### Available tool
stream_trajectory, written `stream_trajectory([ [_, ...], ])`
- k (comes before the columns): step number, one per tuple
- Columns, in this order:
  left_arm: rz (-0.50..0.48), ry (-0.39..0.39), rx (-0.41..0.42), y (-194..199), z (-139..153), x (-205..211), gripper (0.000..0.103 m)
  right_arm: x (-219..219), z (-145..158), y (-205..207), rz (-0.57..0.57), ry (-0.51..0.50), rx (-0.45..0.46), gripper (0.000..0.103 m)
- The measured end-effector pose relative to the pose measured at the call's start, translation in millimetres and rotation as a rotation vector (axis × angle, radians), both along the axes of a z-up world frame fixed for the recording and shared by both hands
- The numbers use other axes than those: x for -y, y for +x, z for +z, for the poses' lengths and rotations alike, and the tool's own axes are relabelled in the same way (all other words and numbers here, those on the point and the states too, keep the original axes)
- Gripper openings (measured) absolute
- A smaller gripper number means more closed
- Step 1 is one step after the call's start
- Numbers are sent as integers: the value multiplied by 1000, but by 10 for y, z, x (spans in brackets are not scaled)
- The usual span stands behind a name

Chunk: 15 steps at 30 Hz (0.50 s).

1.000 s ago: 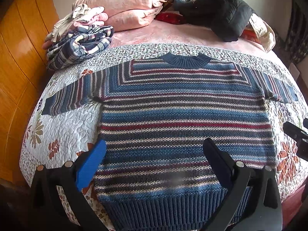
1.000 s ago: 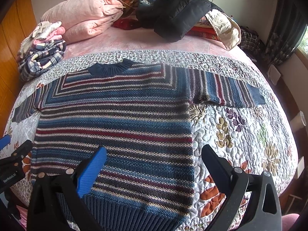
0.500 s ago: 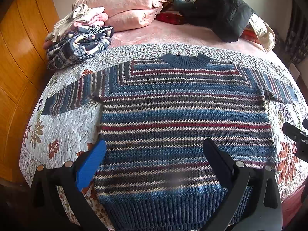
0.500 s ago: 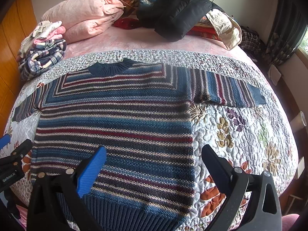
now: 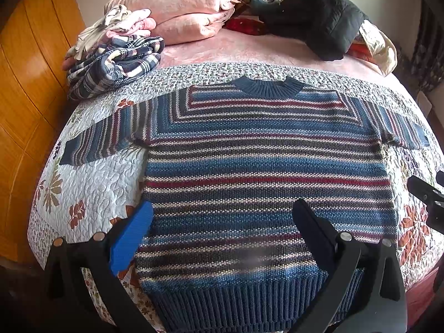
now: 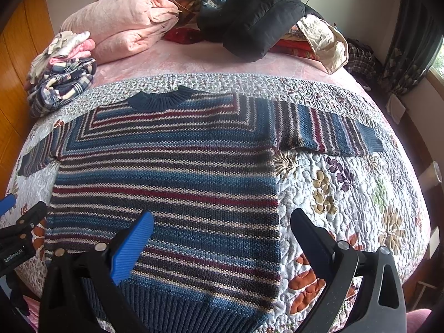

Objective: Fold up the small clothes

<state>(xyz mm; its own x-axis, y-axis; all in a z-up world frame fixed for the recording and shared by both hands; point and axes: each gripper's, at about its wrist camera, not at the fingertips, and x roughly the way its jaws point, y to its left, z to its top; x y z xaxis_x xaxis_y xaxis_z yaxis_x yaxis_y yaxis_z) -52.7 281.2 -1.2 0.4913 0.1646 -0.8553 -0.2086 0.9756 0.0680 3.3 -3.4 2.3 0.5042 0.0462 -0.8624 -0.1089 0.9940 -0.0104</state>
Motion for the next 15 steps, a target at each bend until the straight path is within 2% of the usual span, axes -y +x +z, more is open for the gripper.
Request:
stream_trajectory([
  [15, -8, 7, 7, 18, 17, 51, 100, -1, 31, 11, 0, 2, 8, 99],
])
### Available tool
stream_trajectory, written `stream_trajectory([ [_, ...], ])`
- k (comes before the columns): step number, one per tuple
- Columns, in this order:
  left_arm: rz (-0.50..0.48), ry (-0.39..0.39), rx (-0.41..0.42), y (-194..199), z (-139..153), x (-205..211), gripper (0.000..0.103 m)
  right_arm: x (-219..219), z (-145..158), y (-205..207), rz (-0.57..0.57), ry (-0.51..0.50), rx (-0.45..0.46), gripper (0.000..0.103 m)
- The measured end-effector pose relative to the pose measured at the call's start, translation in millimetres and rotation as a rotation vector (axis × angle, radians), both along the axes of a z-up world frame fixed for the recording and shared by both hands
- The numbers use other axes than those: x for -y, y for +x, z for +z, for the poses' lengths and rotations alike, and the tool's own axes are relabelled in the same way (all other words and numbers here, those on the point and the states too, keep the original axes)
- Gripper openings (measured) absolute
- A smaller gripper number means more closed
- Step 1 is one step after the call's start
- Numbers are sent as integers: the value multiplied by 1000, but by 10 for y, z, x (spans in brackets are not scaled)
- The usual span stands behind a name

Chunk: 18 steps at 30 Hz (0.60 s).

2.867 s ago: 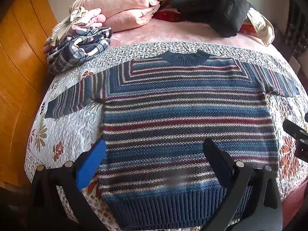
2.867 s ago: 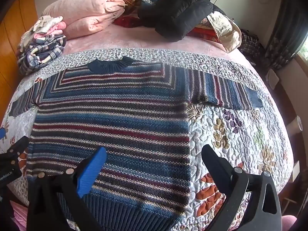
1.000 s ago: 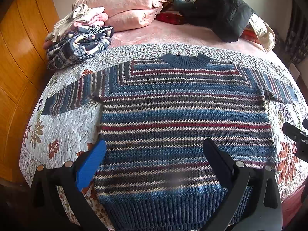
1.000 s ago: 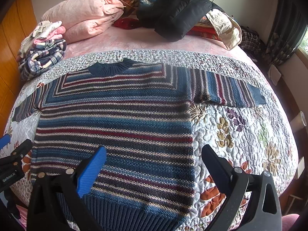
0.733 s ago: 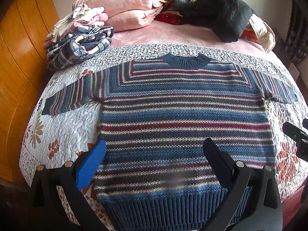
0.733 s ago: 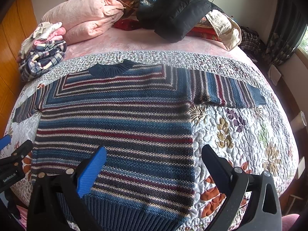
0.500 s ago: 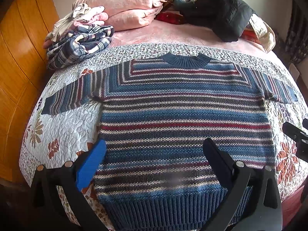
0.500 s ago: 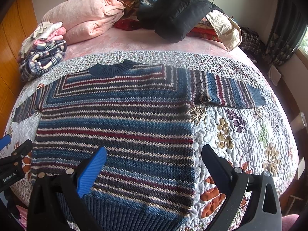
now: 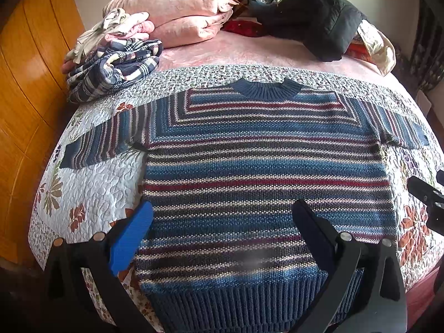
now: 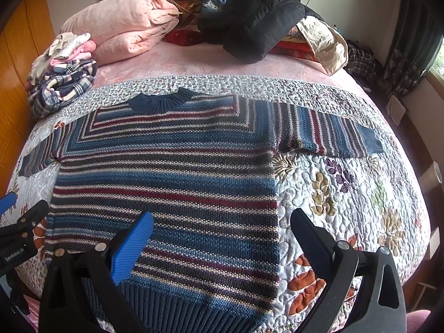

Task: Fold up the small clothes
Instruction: 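Reach the right tool to a sleeve cuff and grasp it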

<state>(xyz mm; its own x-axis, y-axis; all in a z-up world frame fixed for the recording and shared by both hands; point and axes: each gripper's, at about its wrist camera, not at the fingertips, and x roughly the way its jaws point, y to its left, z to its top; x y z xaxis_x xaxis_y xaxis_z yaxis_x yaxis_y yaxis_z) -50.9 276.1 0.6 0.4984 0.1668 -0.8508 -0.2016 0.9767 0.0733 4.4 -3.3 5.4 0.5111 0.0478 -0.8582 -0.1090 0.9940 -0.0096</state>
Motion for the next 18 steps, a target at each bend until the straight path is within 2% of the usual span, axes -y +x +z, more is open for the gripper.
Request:
stream_trajectory([
  [10, 2, -17, 6, 75, 18, 20, 100, 128, -3, 96, -2, 35, -16, 99],
  [15, 21, 34, 9, 328, 11, 90, 100, 653, -2, 603, -63, 32, -48, 99],
  [18, 31, 4, 16, 532, 9, 137, 100, 1193, -111, 1064, -137, 17, -79, 99],
])
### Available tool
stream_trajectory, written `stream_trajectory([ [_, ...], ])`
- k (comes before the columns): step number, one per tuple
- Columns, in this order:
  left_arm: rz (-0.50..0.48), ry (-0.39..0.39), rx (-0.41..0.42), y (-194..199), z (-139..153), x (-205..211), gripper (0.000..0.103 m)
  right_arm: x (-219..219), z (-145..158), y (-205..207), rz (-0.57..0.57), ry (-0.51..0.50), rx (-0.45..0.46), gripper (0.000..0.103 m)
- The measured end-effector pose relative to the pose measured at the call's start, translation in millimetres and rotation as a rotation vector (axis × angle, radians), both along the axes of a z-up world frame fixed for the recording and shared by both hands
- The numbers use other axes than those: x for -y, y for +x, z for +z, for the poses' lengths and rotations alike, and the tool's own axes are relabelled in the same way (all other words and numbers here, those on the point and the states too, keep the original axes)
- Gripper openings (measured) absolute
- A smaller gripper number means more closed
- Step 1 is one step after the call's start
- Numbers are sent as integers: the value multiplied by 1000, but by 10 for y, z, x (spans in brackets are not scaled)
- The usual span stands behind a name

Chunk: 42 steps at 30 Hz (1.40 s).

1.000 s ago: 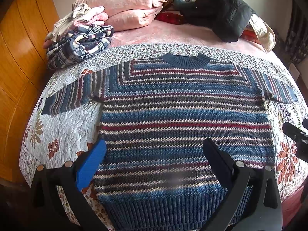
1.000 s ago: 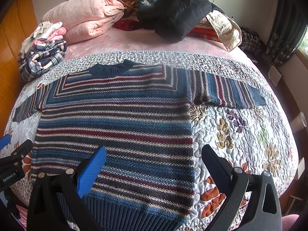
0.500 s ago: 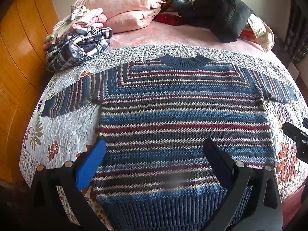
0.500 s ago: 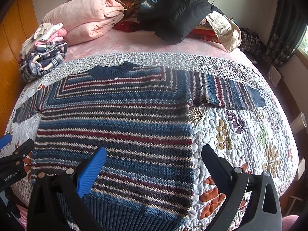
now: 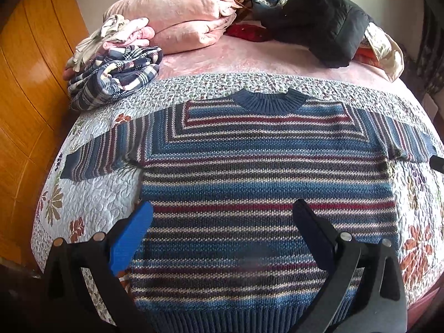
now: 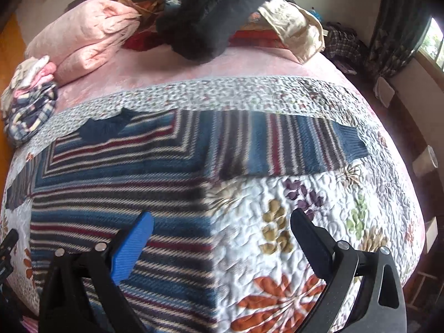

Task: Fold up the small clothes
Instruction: 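Reach the right tool to a sleeve cuff and grasp it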

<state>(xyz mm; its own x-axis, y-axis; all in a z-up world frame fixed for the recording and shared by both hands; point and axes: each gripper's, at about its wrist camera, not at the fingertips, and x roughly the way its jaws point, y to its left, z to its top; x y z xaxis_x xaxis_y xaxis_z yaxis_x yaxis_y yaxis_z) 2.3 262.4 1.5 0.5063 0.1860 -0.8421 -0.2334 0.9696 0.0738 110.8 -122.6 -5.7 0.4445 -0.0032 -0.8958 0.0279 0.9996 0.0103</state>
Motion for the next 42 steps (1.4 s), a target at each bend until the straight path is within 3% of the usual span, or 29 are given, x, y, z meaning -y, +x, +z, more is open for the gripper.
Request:
stream_trajectory([
  [3, 1, -31, -2, 240, -38, 89, 100, 680, -215, 461, -125, 100, -86, 99],
  [7, -16, -20, 34, 647, -88, 309, 100, 1462, -450, 876, -251, 53, -104, 99],
  [10, -13, -41, 46, 949, -161, 490, 100, 1999, -670, 1076, -331, 89, -139, 99],
  [15, -15, -82, 9, 1359, -348, 850, 100, 2610, -1033, 1290, -401, 169, -206, 98],
  [18, -31, -86, -5, 1472, -426, 1031, 100, 2862, -1170, 1357, -426, 251, -210, 92],
  [21, -55, -67, -8, 1522, -469, 1166, 100, 3029, -1305, 1401, -454, 343, -208, 85],
  [27, -99, -22, 1, 1501, -474, 1258, 100, 3199, -1510, 1520, -482, 355, -208, 69],
  [29, -104, -15, 9, 1478, -483, 1263, 100, 3219, -1514, 1529, -482, 342, -196, 59],
  [31, -103, -17, 3, 1467, -514, 1261, 100, 3221, -1505, 1527, -476, 313, -191, 36],
  [34, -97, -23, -18, 1445, -578, 1236, 100, 3201, -1450, 1497, -454, 317, -180, 14],
  [39, -83, -33, -52, 1391, -634, 1093, 100, 3129, -1176, 1451, -420, 326, -108, 12],
  [42, -71, -30, -59, 1360, -612, 942, 100, 3103, -1209, 1409, -437, 279, -140, 12],
])
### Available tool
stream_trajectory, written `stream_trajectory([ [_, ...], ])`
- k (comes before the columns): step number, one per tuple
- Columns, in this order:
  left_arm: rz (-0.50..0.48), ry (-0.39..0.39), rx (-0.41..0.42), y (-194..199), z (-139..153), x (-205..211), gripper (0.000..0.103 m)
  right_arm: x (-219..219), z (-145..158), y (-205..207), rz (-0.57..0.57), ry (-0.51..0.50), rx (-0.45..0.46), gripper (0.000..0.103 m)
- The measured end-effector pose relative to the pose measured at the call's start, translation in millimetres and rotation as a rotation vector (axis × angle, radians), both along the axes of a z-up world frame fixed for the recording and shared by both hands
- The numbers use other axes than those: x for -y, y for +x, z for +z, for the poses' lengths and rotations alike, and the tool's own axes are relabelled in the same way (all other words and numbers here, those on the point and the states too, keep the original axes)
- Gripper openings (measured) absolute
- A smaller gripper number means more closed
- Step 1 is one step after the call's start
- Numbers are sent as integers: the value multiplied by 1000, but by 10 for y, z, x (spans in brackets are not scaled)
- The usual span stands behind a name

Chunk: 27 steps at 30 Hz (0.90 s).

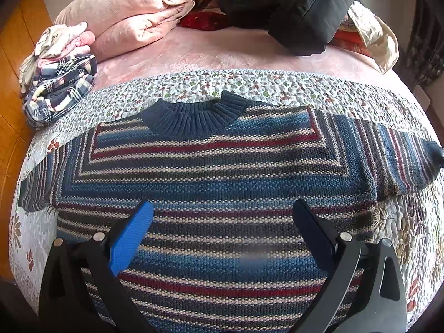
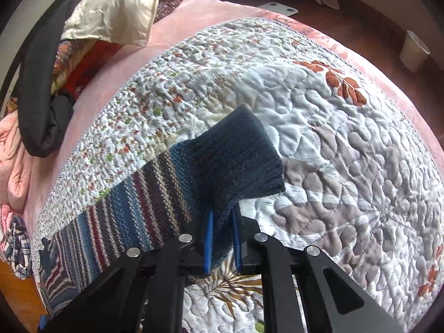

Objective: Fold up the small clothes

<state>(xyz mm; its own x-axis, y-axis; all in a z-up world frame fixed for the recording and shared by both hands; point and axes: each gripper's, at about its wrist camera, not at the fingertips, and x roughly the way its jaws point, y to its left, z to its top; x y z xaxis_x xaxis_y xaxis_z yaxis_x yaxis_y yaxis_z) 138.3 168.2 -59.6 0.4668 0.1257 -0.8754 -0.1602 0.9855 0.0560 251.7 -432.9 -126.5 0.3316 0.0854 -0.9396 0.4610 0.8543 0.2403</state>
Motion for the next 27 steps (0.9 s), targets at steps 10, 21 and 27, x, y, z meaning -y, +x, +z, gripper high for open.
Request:
stream_trajectory([
  [10, 15, -12, 4, -110, 124, -473, 100, -484, 385, 0, 80, -86, 44, 11],
  [21, 58, -58, 2, -23, 96, -738, 100, -2129, 795, 57, 368, -91, 112, 11],
  [27, 97, -86, -27, -1, -42, -930, 100, -3036, 873, -8, 525, -76, 135, 11],
])
